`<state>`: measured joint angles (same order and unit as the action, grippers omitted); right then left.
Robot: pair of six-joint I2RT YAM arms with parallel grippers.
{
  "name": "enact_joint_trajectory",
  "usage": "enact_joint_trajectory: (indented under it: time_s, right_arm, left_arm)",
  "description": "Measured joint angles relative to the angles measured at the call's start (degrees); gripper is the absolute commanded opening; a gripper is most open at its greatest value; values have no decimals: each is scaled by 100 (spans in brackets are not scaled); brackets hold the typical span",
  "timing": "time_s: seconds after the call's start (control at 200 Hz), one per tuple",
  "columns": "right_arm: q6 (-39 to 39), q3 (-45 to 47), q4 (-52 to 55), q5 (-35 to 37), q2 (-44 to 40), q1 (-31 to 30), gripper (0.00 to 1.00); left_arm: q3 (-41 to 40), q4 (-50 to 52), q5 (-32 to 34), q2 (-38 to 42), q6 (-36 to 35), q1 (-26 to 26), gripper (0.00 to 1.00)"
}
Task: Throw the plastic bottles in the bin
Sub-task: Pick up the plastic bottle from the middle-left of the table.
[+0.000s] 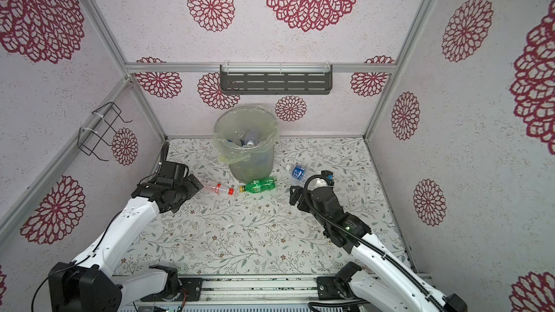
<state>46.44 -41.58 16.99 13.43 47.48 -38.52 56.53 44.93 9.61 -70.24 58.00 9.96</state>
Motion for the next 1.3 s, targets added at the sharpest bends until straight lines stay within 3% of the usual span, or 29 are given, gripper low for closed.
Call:
enact_joint_trajectory:
  time_s: [0.6, 1.301]
  right_arm:
    - [229, 168, -17, -17, 7, 0, 99]
    - [487, 188, 0, 39, 0, 0, 99]
  left_arm:
    - [-2, -787, -372, -595, 826, -4, 97]
    - [146, -1722, -1001, -1956, 1110, 127, 97]
